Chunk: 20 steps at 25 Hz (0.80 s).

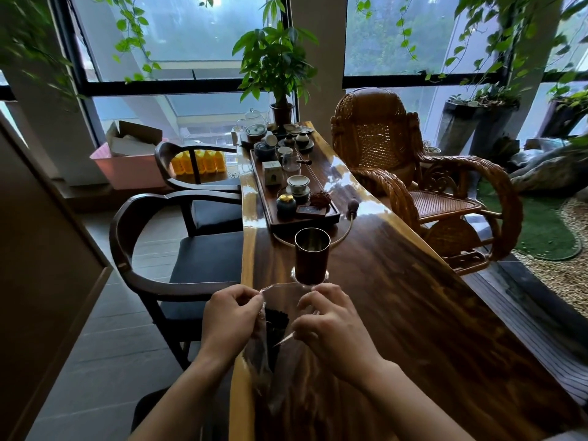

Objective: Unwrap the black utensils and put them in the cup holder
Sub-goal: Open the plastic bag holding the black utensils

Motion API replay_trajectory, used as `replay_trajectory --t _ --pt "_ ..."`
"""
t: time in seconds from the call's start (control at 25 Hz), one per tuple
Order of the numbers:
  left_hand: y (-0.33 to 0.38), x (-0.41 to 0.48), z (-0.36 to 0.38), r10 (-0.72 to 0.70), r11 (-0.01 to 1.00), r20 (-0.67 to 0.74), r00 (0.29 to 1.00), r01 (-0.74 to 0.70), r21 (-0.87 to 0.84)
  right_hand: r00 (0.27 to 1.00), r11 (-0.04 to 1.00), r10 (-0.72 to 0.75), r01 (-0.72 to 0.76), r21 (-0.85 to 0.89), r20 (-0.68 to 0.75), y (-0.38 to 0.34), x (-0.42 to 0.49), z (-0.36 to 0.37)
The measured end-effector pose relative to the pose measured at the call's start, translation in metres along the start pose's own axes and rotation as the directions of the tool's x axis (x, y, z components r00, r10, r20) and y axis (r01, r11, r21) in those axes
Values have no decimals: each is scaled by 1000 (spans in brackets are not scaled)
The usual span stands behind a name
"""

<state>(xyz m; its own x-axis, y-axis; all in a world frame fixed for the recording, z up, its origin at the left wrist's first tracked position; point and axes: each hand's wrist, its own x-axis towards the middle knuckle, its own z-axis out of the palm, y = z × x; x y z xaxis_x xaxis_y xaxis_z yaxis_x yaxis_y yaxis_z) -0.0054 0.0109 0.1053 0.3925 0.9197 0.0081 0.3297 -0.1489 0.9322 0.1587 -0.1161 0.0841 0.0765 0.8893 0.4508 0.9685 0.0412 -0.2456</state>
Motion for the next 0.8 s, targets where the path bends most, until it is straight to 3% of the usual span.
replay_trajectory --t 0.12,0.32,0.44,0.64,0.72,0.8 --pt "-4 -1 -6 -15 1000 -72 997 17 21 996 1000 -1 -1 -17 -91 3 6 4" --pt "-6 3 -14 -4 998 -141 990 13 66 998 1000 5 -4 6 -70 5 12 0" --pt "-4 7 -18 3 1000 -142 990 0 17 994 994 81 -75 75 -77 3 15 -7" --pt "-22 10 -23 -57 908 -64 996 25 -419 983 962 145 -113 249 -115 1 31 -25" --pt "-38 10 -22 -73 899 -50 996 44 -435 984 957 142 -109 270 -104 1 38 -33" --pt "-54 9 -16 -81 931 111 990 115 -346 987 965 122 -93 245 -105 2 44 -42"
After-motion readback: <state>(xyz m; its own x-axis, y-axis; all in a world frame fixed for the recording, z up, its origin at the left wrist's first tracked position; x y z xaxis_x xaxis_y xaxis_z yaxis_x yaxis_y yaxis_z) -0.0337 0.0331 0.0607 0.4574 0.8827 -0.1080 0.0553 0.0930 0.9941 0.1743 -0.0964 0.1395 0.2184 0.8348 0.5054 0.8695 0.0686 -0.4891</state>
